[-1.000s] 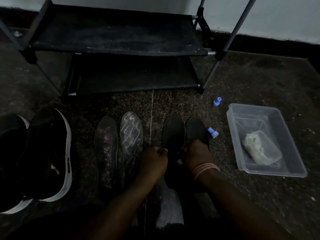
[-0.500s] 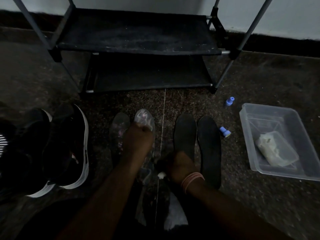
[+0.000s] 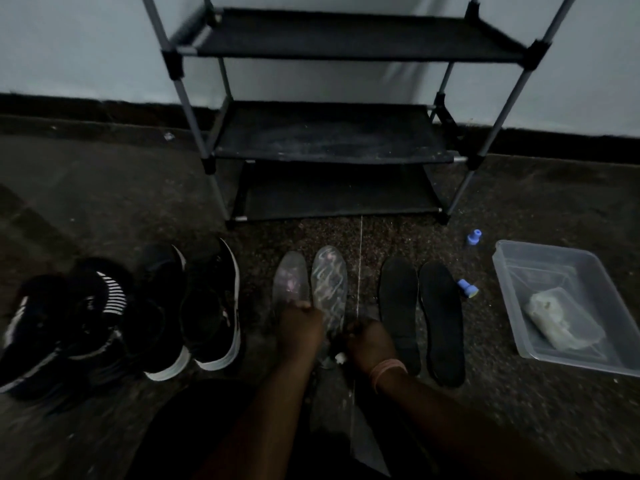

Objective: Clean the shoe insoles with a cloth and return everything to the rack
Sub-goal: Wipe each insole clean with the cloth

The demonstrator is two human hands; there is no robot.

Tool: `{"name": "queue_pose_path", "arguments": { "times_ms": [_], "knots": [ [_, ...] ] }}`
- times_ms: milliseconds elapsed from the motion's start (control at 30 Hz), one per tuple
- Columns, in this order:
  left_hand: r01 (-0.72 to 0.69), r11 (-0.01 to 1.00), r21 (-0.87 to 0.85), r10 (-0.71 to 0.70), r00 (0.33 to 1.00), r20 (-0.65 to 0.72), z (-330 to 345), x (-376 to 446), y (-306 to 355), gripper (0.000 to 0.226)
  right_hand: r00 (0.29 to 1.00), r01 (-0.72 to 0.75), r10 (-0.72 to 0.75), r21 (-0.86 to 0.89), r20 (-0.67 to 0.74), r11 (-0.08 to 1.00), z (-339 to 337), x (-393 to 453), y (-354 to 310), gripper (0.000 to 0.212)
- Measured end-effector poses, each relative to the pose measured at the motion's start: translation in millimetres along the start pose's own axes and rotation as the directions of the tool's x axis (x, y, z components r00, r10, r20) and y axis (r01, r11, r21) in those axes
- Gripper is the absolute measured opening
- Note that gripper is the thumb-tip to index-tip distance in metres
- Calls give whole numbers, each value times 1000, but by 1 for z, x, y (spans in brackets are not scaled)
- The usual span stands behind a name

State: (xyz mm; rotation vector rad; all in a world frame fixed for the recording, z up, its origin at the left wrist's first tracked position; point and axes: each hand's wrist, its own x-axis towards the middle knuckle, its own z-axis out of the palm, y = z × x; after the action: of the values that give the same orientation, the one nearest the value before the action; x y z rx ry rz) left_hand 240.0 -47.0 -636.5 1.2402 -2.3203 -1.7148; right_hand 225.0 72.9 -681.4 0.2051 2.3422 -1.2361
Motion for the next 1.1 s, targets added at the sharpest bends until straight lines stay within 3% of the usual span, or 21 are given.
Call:
{"name": "queue_pose_path", "arguments": {
  "times_ms": [100,233,300,400,467,533,667,800,967,1033,1100],
  "knots": [
    [54,994,96,-59,997,53,0,-11,-16,27,999,-8,8,0,-33,1000,9,-2,-6,16],
    [86,994,-70,-85,996,18,-11,-24,-27,27,996,-93,90,144,25,985,-2,-17,-27,9],
    [117,981,-155,-116,993,19,-19,-29,-33,25,995,-75,63,149,81,986,-19,-37,-40,13],
    [215,939,-267,-159,963,217,-27,-40,-30,32,988,-117,81,304,129,945,-46,-68,-47,25],
    [371,787,-493,-131,882,453,-36,-59,-16,39,968,-141,44,394,246,908,-56,-86,-43,26],
    [519,585,-623,26,757,653,-41,-75,-8,55,954,-130,-8,438,300,889,-61,-101,-34,30],
    [640,474,-605,130,629,767,-54,-100,-6,87,979,-33,-40,348,200,937,-59,-133,-26,22],
    [598,511,-617,106,669,736,-52,-109,-11,80,991,93,-121,357,57,930,-62,-149,-25,23],
    [595,443,-671,84,718,691,-42,-97,-17,98,945,312,-321,442,-57,841,-74,-167,-33,11],
    [624,436,-649,57,700,712,-35,-90,-17,111,907,407,-419,362,-50,839,-72,-168,-30,13],
    [651,415,-635,40,685,728,-29,-86,-15,111,853,520,-520,174,-53,836,-64,-168,-26,13]
  ]
}}
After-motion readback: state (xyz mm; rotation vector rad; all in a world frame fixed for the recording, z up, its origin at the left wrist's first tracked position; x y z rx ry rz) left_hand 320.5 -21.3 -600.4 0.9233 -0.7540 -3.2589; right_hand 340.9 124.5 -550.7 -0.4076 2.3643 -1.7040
